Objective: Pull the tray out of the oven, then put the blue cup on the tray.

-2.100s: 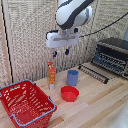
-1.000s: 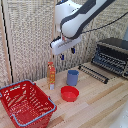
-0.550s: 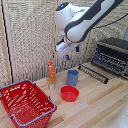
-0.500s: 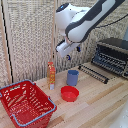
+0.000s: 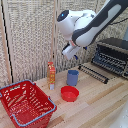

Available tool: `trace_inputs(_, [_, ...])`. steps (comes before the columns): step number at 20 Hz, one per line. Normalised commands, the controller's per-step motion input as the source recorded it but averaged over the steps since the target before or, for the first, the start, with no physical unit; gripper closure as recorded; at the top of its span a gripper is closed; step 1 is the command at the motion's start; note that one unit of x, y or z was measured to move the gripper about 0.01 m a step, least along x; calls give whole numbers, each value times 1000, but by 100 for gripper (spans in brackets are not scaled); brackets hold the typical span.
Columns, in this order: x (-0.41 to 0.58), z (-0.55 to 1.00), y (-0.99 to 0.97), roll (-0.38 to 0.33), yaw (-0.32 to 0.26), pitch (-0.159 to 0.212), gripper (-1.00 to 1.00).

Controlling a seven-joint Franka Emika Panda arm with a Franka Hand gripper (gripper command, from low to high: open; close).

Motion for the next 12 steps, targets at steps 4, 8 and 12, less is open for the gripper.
trace_inputs(4, [-1,-111,-384,-353,102,-20,-100])
trace_inputs(8, [0,-79,-431,-330,100,-26,-100])
trace_inputs(12, [0,-114,-561,-282,77,0,-100])
